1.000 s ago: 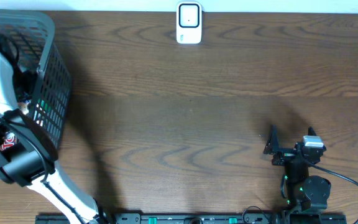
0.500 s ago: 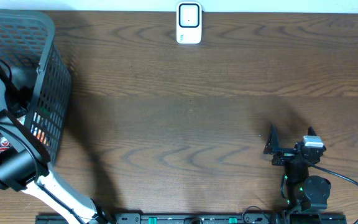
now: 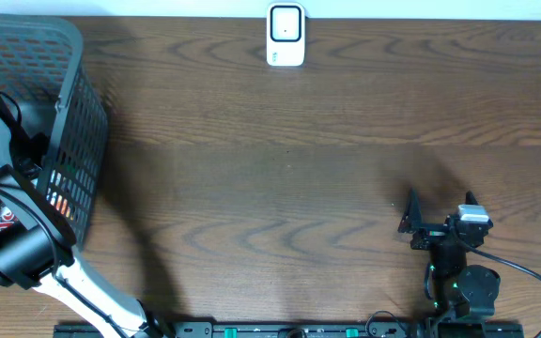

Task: Scan the item barcode
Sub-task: 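Grasp the green-capped Knorr jar with the left gripper and lift, then carry the jar with the left gripper to the white scanner, then release the jar onto the table in front of the scanner, then reach the left gripper back into the basket toward the orange packet, then grasp the orange snack packet with the left gripper and lift out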

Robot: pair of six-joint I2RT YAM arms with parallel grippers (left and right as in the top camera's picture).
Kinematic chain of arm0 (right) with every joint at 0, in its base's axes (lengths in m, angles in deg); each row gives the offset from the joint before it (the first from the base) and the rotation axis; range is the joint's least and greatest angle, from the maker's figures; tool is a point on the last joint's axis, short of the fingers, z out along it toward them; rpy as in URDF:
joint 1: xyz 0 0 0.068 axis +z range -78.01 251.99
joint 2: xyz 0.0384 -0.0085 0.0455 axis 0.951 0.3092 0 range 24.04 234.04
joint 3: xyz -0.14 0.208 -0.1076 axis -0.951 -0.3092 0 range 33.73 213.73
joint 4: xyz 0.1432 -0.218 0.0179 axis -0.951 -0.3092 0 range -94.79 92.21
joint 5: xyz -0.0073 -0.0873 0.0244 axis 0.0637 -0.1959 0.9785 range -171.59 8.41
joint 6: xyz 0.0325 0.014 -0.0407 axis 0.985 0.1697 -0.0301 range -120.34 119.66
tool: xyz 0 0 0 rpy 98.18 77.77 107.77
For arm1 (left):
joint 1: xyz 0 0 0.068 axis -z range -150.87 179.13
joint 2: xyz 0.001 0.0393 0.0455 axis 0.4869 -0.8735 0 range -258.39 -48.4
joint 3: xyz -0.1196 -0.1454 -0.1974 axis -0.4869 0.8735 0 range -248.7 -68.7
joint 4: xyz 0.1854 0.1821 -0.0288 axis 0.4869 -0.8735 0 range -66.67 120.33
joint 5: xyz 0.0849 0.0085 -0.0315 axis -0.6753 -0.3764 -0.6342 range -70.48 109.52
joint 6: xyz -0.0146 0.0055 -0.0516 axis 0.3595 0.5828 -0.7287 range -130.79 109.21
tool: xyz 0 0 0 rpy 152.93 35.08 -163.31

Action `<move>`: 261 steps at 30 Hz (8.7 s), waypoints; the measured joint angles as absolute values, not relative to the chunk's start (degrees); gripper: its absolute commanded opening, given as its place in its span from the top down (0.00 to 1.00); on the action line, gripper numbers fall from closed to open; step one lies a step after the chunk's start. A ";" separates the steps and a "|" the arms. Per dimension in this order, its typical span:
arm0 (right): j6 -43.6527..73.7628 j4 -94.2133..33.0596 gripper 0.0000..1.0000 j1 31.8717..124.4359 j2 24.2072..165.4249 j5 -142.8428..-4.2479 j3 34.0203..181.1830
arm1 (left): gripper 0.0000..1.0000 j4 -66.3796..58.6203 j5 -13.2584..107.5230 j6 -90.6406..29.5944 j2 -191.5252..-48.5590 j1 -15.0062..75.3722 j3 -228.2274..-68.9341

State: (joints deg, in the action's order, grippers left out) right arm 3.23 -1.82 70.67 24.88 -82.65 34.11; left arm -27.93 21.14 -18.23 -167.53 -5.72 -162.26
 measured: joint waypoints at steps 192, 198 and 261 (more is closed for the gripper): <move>3.25 -1.82 0.01 70.67 24.88 -82.65 34.11 | 0.02 -18.58 15.72 -73.85 -147.31 -8.58 -138.53; 3.25 -1.82 0.01 70.67 24.88 -82.67 34.11 | 0.02 -18.01 16.16 -74.69 -152.23 -8.21 -138.53; 3.25 -1.80 0.01 70.67 24.88 -82.67 34.11 | 0.34 -20.96 52.55 -59.01 -112.03 15.48 -150.99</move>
State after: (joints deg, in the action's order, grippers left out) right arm 3.25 -1.80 70.67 24.88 -82.67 34.11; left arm -20.96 52.55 -59.01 -112.03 15.48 -150.99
